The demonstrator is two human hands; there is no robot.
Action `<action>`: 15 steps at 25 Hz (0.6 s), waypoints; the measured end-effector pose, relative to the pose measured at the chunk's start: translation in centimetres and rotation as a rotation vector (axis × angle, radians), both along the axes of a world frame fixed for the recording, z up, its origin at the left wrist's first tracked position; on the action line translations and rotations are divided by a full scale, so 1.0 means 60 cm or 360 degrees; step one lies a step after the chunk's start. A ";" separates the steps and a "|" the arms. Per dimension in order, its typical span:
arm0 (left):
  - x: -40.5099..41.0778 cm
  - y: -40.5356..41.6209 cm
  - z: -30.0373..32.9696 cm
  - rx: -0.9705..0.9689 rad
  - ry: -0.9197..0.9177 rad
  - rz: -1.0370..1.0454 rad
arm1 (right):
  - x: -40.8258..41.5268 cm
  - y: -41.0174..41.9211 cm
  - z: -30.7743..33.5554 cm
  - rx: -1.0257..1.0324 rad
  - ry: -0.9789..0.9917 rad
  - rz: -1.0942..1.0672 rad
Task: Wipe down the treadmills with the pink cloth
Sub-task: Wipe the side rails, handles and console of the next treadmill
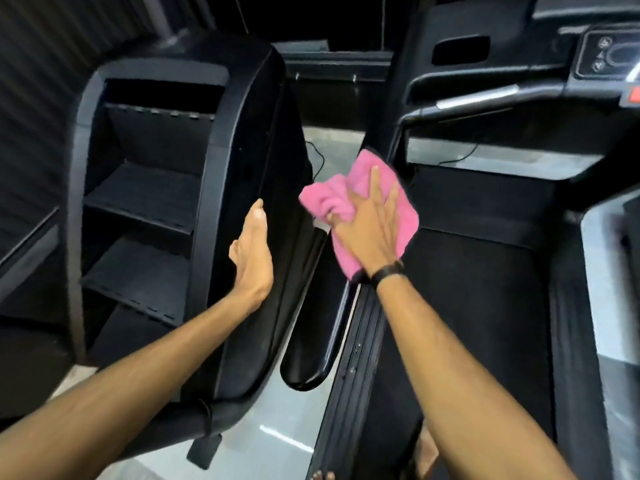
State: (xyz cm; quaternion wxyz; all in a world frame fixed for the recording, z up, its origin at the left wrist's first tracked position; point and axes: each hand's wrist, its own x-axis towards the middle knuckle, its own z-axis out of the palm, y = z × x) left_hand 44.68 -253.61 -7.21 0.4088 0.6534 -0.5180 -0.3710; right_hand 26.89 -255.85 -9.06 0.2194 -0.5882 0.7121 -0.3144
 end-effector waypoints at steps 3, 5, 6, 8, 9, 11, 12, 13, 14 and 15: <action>0.005 0.022 0.015 -0.0084 0.0036 -0.0071 | 0.023 0.038 0.018 -0.0029 0.0423 0.0130; -0.004 0.034 0.018 -0.0109 0.0020 -0.0094 | 0.060 0.145 0.016 -0.0242 0.0597 0.0396; -0.008 0.035 0.021 -0.0088 0.0013 -0.0097 | 0.066 0.181 0.010 -0.0269 0.0616 0.0548; -0.019 0.037 0.028 -0.0039 -0.0028 -0.0076 | 0.041 0.157 0.007 -0.0188 0.0634 0.0767; -0.024 0.037 0.032 -0.0045 -0.0062 -0.0047 | 0.016 0.103 0.008 -0.0158 0.0652 0.0741; -0.039 0.036 0.046 -0.0039 -0.0102 0.0027 | -0.039 -0.038 0.010 -0.0129 0.0661 0.0568; -0.048 0.038 0.050 -0.0012 -0.0109 0.0054 | -0.068 -0.102 0.018 -0.0061 0.0700 0.0560; -0.054 0.040 0.051 0.0004 -0.0105 0.0070 | -0.088 -0.143 0.024 0.0010 0.0768 0.0592; -0.060 0.043 0.050 0.0011 -0.0094 0.0063 | -0.095 -0.159 0.022 0.0032 0.0814 0.0619; -0.067 0.043 0.046 0.0003 -0.0089 0.0052 | -0.092 -0.149 0.020 0.0004 0.0814 0.0636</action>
